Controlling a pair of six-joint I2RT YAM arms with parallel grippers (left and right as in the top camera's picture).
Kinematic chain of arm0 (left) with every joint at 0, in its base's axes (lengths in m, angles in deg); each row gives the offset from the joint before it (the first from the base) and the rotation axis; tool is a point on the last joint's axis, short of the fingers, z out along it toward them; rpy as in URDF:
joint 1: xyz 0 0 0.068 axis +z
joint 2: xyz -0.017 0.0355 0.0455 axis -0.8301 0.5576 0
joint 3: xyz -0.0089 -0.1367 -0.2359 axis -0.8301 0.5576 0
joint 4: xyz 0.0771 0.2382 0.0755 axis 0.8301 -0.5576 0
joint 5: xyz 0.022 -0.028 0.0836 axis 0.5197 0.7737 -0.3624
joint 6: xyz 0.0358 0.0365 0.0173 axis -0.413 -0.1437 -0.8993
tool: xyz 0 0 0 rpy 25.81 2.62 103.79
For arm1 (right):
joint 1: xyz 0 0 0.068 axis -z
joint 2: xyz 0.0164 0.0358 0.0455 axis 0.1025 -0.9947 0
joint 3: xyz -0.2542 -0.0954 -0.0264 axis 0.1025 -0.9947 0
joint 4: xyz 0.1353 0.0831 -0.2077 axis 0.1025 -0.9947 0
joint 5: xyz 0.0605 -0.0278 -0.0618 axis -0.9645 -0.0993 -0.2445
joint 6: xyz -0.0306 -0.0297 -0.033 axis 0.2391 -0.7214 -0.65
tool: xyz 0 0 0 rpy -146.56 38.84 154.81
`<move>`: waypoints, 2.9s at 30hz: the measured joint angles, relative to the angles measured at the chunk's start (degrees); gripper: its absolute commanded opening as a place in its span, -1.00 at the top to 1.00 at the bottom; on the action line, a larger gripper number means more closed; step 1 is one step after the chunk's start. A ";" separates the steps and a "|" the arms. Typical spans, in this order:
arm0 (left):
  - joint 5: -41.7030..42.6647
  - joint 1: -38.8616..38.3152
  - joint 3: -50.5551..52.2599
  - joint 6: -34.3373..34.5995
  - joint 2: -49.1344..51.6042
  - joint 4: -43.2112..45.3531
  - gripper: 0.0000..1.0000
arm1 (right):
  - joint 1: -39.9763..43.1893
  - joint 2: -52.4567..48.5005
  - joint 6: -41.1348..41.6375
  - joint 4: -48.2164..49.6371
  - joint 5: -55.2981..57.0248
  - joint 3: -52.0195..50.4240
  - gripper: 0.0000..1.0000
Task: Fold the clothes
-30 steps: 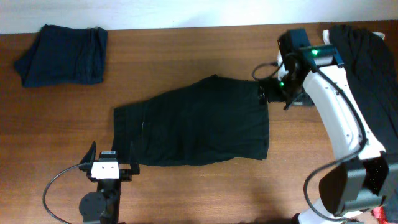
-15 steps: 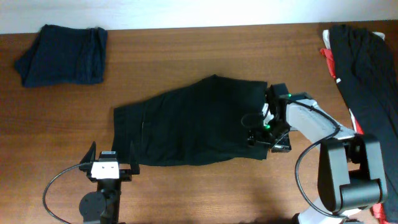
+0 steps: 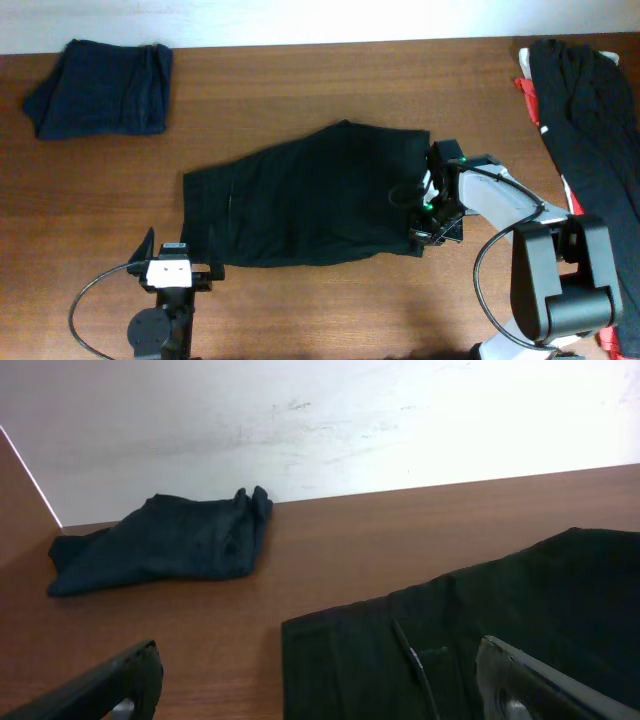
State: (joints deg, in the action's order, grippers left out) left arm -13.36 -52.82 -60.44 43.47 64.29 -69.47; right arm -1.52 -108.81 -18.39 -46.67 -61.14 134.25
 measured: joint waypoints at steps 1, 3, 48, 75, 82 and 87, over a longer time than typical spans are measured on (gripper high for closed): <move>0.00 0.00 0.00 0.00 0.00 0.00 -0.99 | 0.17 0.00 0.66 -1.84 1.16 0.74 0.92; 0.00 0.00 0.00 0.00 0.00 0.00 -0.98 | 1.07 0.15 1.33 -6.25 4.20 3.19 0.92; 20.20 -0.02 0.02 3.72 0.00 1.77 -0.99 | 13.35 2.62 2.54 -0.61 22.86 12.59 -0.97; 22.27 -0.02 -61.35 6.73 71.97 -47.60 -0.98 | 13.35 2.62 2.56 -0.57 23.10 12.66 -0.98; 15.87 -0.13 -61.51 14.99 86.64 -49.11 -0.98 | 13.35 2.62 2.54 -0.59 23.10 12.66 -0.97; 14.10 -0.13 -61.51 16.68 96.35 -49.24 -0.98 | 13.35 2.62 2.54 -0.57 23.12 12.66 -0.97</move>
State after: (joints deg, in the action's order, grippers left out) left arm 0.73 -52.95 -121.95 60.15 160.63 -118.71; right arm 11.84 -106.19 -15.85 -47.24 -38.02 146.91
